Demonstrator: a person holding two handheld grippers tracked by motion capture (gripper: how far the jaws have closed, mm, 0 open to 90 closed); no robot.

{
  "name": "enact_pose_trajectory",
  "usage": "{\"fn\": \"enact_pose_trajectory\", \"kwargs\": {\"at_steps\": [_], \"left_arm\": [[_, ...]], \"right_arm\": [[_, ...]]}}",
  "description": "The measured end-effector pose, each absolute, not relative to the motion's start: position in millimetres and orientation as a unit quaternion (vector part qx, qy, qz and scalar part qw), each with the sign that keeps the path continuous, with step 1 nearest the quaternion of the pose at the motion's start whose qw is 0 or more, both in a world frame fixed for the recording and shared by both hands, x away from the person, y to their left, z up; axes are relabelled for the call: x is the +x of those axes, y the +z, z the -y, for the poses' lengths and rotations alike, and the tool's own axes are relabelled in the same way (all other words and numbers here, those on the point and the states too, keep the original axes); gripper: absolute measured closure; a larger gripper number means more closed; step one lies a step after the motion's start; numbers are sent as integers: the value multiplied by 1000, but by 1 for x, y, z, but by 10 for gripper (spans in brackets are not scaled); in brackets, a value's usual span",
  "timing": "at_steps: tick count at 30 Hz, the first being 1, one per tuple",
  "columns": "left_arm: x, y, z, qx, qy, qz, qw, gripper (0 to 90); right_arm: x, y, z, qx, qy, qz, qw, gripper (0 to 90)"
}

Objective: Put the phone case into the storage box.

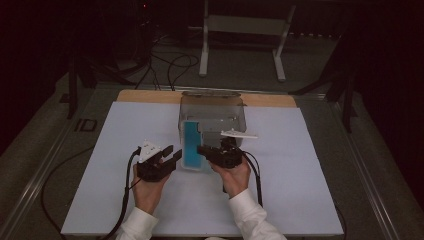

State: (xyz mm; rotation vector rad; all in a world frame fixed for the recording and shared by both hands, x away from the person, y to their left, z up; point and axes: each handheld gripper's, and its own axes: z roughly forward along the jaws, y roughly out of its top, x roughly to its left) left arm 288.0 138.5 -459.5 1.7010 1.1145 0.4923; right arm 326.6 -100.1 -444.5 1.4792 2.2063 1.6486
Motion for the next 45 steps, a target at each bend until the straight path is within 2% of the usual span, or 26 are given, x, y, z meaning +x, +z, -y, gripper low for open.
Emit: {"fn": "enact_pose_trajectory", "kwargs": {"at_steps": [1, 9, 13, 16, 20, 38, 45], "left_arm": [[288, -456, -141, 700, 203, -457, 510, 584], [286, -447, -150, 689, 245, -468, 496, 265], [288, -444, -154, 697, 254, -465, 483, 166], [288, -442, -156, 696, 259, -467, 479, 124], [288, -442, -159, 699, 264, -465, 474, 8], [283, -427, -189, 679, 281, -455, 503, 1], [278, -428, -199, 685, 289, -447, 498, 1]], "right_arm": [[327, -444, 100, 473, 528, -705, 6, 819], [327, -443, 101, 470, 529, -706, 2, 818], [328, -442, 100, 467, 524, -712, 9, 818], [328, -440, 100, 469, 519, -715, 12, 818], [328, -437, 99, 468, 514, -719, 16, 818], [335, -424, 100, 471, 485, -737, 22, 818], [338, -418, 101, 469, 482, -740, 25, 818]]}}
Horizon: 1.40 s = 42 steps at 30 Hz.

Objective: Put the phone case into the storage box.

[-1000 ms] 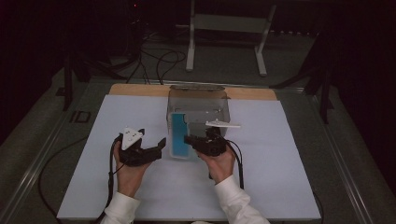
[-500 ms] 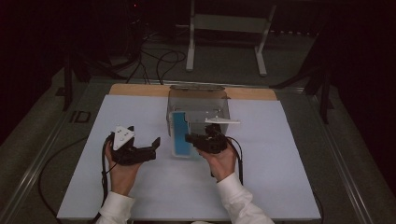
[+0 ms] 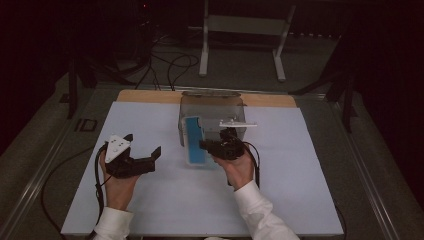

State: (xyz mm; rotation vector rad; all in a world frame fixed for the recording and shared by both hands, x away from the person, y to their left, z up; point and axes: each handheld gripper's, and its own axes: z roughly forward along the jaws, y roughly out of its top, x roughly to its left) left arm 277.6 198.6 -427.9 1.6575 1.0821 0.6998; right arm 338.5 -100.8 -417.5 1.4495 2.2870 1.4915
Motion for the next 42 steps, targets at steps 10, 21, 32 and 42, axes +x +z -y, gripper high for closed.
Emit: {"fn": "enact_pose_trajectory", "kwargs": {"at_steps": [10, 21, 32, 42], "left_arm": [[268, -430, -210, 676, 310, -434, 509, 1], [261, -442, -222, 677, 316, -437, 501, 1], [252, -455, -234, 677, 323, -436, 498, 1], [241, -472, -242, 682, 320, -439, 490, 1]], "right_arm": [[343, -408, 103, 464, 479, -745, 30, 817], [350, -402, 105, 468, 472, -746, 34, 817], [354, -399, 106, 473, 464, -748, 35, 817], [358, -393, 107, 477, 460, -748, 38, 817]]}}
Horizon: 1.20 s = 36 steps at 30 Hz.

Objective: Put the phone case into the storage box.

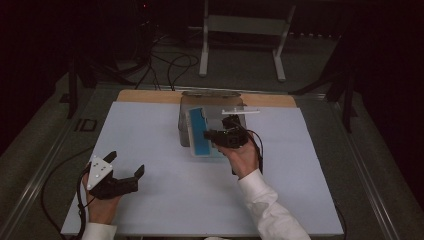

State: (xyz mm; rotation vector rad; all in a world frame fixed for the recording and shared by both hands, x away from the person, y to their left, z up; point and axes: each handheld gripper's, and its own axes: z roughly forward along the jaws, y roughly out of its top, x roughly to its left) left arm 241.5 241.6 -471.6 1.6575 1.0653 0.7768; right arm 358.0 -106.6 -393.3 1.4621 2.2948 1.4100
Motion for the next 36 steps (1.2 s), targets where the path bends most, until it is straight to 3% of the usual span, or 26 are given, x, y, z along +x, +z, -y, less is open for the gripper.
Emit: {"fn": "enact_pose_trajectory", "kwargs": {"at_steps": [36], "left_arm": [[238, -483, -246, 682, 330, -453, 470, 1]], "right_arm": [[392, -369, 106, 499, 428, -751, 63, 818]]}}
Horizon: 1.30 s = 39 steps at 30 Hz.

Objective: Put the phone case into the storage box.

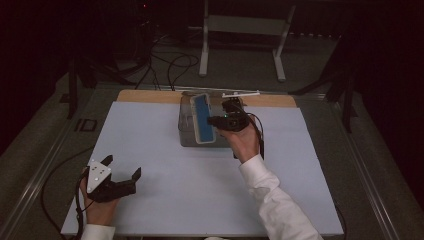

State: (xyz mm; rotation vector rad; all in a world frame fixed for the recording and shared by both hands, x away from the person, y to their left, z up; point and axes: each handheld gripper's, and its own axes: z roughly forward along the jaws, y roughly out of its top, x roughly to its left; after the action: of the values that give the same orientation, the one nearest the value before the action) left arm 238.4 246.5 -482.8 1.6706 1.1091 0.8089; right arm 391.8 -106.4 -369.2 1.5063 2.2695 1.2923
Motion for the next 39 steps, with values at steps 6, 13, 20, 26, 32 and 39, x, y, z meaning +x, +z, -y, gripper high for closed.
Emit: {"fn": "enact_pose_trajectory", "kwargs": {"at_steps": [6, 13, 20, 26, 32, 39], "left_arm": [[238, -483, -247, 680, 332, -454, 470, 1], [238, -483, -247, 680, 333, -455, 469, 1], [238, -483, -247, 680, 333, -455, 469, 1], [238, -483, -248, 679, 333, -456, 470, 1], [238, -483, -248, 679, 333, -455, 470, 1], [238, -483, -248, 679, 333, -456, 469, 1]], "right_arm": [[400, -368, 108, 505, 419, -752, 66, 818], [408, -366, 106, 510, 411, -753, 70, 818], [415, -364, 102, 511, 400, -757, 76, 820], [419, -359, 97, 510, 394, -760, 83, 820], [425, -356, 96, 511, 388, -761, 92, 820], [433, -354, 99, 521, 381, -758, 95, 820]]}}
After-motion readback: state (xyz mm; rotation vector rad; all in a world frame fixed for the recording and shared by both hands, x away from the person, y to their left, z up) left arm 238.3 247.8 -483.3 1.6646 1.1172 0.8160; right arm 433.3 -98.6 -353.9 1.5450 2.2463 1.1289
